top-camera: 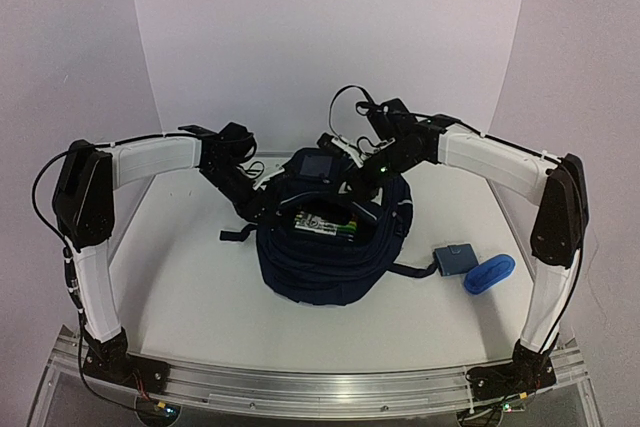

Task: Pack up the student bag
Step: Place the stationery in the student bag, then zip the student bag at the center of the board.

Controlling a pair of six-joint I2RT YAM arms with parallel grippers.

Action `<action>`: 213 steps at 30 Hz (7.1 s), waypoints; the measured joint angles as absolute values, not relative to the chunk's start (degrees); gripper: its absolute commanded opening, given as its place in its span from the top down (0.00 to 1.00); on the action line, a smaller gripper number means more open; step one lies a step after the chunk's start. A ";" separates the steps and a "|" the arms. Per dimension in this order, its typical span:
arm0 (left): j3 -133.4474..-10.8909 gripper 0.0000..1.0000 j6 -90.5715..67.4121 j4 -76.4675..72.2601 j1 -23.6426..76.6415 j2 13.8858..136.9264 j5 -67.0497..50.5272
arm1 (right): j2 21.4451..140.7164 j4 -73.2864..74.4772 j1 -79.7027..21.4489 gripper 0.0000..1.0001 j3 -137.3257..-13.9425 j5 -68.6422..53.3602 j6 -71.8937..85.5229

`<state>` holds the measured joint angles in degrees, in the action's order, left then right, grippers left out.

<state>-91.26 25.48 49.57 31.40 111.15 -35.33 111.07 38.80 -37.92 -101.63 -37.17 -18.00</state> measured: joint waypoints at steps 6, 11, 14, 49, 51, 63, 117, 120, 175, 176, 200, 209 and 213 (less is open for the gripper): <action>-91.26 0.99 25.44 49.74 31.19 111.09 -34.79 | 111.07 38.62 -38.00 0.91 -100.75 -37.25 -18.54; -91.24 1.00 24.31 49.52 30.44 110.92 -34.26 | 111.07 38.57 -38.06 0.75 -99.67 -37.98 -19.08; -91.24 1.00 23.65 49.52 30.07 110.89 -34.23 | 111.07 38.65 -38.06 0.68 -99.26 -38.17 -19.14; -87.94 0.50 5.41 41.00 25.78 108.40 -29.14 | 113.17 38.34 -42.60 0.51 -105.23 -30.95 -18.17; -87.24 0.50 -0.25 39.66 25.49 108.39 -29.87 | 113.38 37.39 -43.95 0.51 -104.02 -29.36 -18.33; -82.84 0.57 -37.15 29.79 23.97 108.38 -31.85 | 114.43 31.98 -48.46 0.57 -95.03 -16.25 -21.17; -91.29 0.62 -54.03 42.80 28.56 111.64 -10.83 | 116.31 26.27 -49.06 0.63 -91.33 -12.08 -23.64; -93.18 0.59 -53.72 43.47 29.12 112.93 -10.88 | 116.31 26.28 -49.06 0.63 -91.33 -12.08 -23.50; -88.35 0.57 -30.11 50.52 28.94 110.56 -14.28 | 117.32 26.70 -49.06 0.62 -92.25 -11.62 -23.25; -86.95 0.57 -27.95 49.11 29.34 109.55 -14.09 | 117.32 26.70 -49.06 0.62 -92.25 -11.62 -23.21; -56.77 0.66 20.44 15.08 32.99 90.32 -10.71 | 117.32 26.55 -48.72 0.61 -92.25 -12.75 -21.34; -58.96 0.62 27.31 15.72 34.19 96.42 -12.01 | 117.32 26.52 -48.15 0.61 -92.25 -14.52 -20.08; -60.80 0.62 29.17 16.47 34.50 98.70 -11.88 | 117.32 26.52 -47.94 0.61 -92.25 -14.96 -19.86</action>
<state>-60.80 29.17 16.47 34.50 98.70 -11.88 117.32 26.52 -47.94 -92.25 -14.96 -19.86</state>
